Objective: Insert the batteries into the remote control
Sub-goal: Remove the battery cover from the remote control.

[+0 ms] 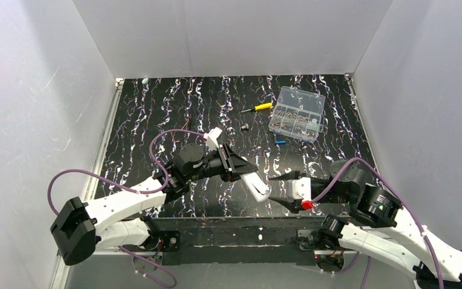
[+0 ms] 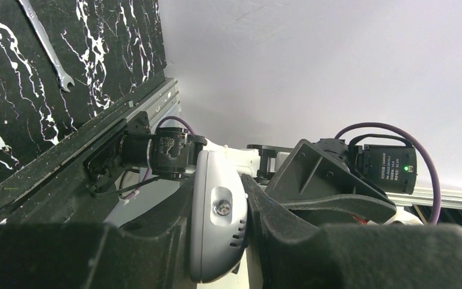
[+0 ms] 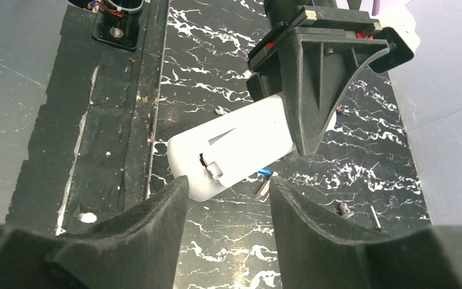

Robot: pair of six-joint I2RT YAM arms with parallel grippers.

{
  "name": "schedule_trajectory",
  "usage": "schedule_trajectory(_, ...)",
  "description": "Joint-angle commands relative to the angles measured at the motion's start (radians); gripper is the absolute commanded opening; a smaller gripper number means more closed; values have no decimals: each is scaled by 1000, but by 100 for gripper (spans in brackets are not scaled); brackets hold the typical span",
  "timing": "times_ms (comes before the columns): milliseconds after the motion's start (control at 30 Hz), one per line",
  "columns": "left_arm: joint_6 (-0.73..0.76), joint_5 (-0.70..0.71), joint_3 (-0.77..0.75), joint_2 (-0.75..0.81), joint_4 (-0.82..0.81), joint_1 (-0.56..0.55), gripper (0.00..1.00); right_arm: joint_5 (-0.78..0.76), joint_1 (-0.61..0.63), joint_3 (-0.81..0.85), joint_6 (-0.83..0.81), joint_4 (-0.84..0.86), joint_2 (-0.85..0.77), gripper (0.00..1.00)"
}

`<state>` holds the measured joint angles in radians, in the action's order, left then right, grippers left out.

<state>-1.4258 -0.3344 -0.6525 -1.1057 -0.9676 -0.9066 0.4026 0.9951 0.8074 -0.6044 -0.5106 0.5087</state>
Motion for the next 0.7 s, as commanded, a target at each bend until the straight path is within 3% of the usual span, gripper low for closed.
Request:
schedule_trajectory(0, -2, -27, -4, 14, -74, -4, 0, -9, -2, 70, 76, -18, -18, 61)
schedule_trajectory(100, -1, -25, -3, 10, -78, -3, 0, -47, -3, 95, 203, -3, -20, 63)
schedule_trajectory(267, -7, -23, 1, 3, -96, -4, 0, -219, -3, 150, 619, 51, 22, 71)
schedule_trajectory(400, -6, -21, 0, 2, -100, -3, 0, -391, -1, 295, 953, -110, 119, 79)
schedule_trajectory(500, -8, -23, -2, 0, -101, -4, 0, -471, 0, 423, 1046, -283, 234, 81)
schedule_trajectory(667, -12, -29, -7, -3, -102, -4, 0, -493, 44, 520, 1079, -397, 339, 82)
